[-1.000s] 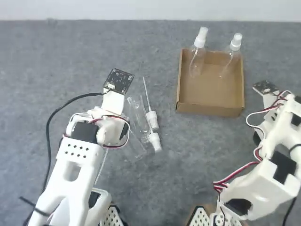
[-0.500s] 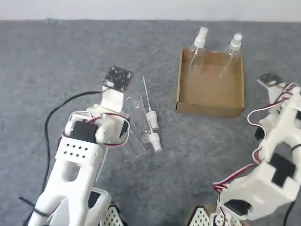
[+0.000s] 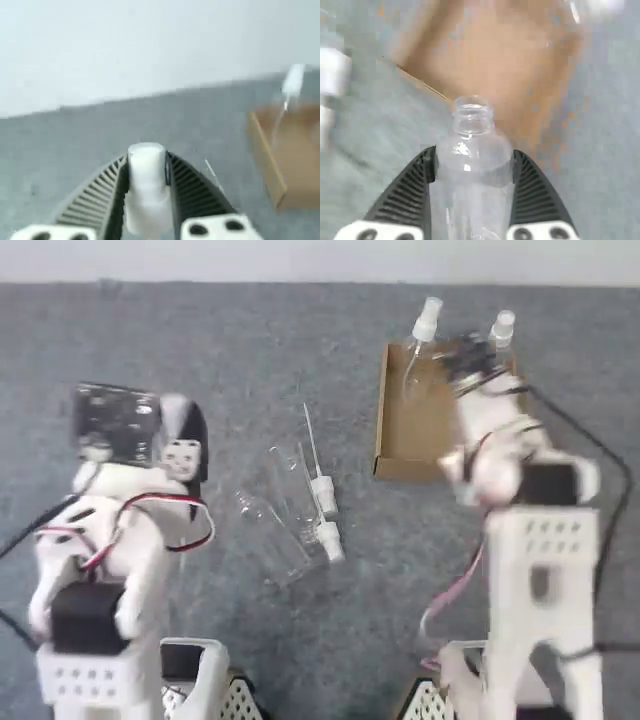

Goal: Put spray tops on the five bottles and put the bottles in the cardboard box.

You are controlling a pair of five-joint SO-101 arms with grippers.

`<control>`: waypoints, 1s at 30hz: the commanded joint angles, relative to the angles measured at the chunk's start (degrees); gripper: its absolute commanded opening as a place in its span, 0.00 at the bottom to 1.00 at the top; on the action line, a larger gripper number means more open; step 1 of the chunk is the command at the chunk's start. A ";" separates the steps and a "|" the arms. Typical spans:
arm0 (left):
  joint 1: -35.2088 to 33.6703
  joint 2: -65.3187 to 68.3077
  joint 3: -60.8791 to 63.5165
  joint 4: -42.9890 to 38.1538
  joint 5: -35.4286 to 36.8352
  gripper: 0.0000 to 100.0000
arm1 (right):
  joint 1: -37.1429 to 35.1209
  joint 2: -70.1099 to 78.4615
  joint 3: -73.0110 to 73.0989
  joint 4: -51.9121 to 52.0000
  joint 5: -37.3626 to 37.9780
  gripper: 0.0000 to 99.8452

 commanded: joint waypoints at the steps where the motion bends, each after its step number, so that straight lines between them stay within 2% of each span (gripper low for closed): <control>1: -1.85 -0.70 -10.15 -0.35 6.68 0.01 | -13.67 -9.01 3.78 -5.14 -7.12 0.01; 6: -1.67 0.18 -17.98 -0.79 15.30 0.01 | -26.15 -12.18 14.77 -15.08 -12.75 0.01; 11: -1.49 0.26 -17.19 -6.68 19.34 0.01 | -33.10 -12.53 25.85 -30.29 -14.59 0.01; 15: -1.41 0.26 -13.58 -11.87 20.31 0.01 | -35.65 -12.70 31.21 -38.20 -11.43 0.01; 18: -1.23 0.26 -10.33 -15.82 21.45 0.01 | -37.41 -12.70 32.79 -38.90 -8.26 0.01; 23: 1.41 0.26 -5.05 -20.22 23.03 0.01 | -41.63 -12.79 36.40 -44.79 -7.82 0.01; 30: 1.32 0.18 -1.63 -20.66 23.03 0.01 | -39.34 -12.79 39.56 -51.82 -17.93 0.01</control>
